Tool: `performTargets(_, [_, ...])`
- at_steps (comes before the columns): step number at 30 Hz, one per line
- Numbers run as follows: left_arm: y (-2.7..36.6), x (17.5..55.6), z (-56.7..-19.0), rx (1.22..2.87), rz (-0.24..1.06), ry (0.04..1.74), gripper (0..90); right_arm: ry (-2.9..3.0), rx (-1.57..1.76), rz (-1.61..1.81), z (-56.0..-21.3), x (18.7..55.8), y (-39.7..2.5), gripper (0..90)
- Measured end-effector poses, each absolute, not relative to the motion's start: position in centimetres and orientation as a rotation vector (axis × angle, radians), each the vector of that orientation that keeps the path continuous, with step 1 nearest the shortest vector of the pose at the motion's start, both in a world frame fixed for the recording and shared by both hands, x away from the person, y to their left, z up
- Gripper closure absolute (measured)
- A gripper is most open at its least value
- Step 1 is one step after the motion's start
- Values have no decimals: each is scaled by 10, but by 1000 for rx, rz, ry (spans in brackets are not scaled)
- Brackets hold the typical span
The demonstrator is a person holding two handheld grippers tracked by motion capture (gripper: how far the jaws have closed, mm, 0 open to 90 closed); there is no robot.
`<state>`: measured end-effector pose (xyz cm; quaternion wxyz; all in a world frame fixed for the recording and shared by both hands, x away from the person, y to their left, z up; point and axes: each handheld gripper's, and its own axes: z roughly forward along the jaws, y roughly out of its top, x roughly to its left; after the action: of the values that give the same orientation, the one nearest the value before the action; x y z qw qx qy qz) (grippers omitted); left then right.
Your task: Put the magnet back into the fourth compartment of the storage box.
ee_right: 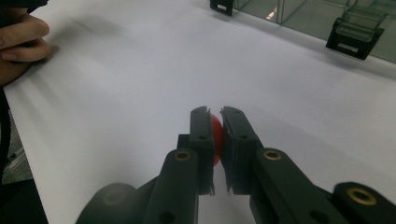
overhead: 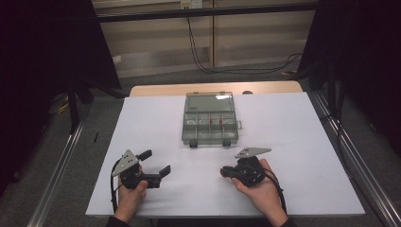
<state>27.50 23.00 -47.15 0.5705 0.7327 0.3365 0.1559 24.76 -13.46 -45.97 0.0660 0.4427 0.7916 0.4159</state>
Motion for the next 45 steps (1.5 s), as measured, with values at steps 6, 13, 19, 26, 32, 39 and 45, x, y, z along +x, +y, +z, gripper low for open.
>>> performTargets(6, [230, 275, -471, 1719, 365, 789, 1, 2381, 1331, 1265, -456, 251, -136, 836])
performTargets(13, [230, 275, -471, 1719, 363, 787, 1, 2370, 1326, 1269, -450, 255, -137, 836])
performTargets(19, [230, 275, -471, 1719, 362, 786, 1, 2360, 1318, 1276, -445, 260, -138, 836])
performTargets(26, [230, 275, -471, 1720, 364, 786, 1, 2340, 1327, 1284, -438, 265, -140, 836])
performTargets(32, [230, 275, -472, 1713, 363, 791, 1, 2332, 1329, 1282, -433, 270, -142, 836])
performTargets(39, [230, 275, -472, 1713, 363, 791, 1, 2326, 1332, 1279, -429, 275, -144, 836])
performTargets(45, [230, 275, -472, 1714, 364, 792, 1, 2319, 1334, 1281, -425, 280, -145, 836])
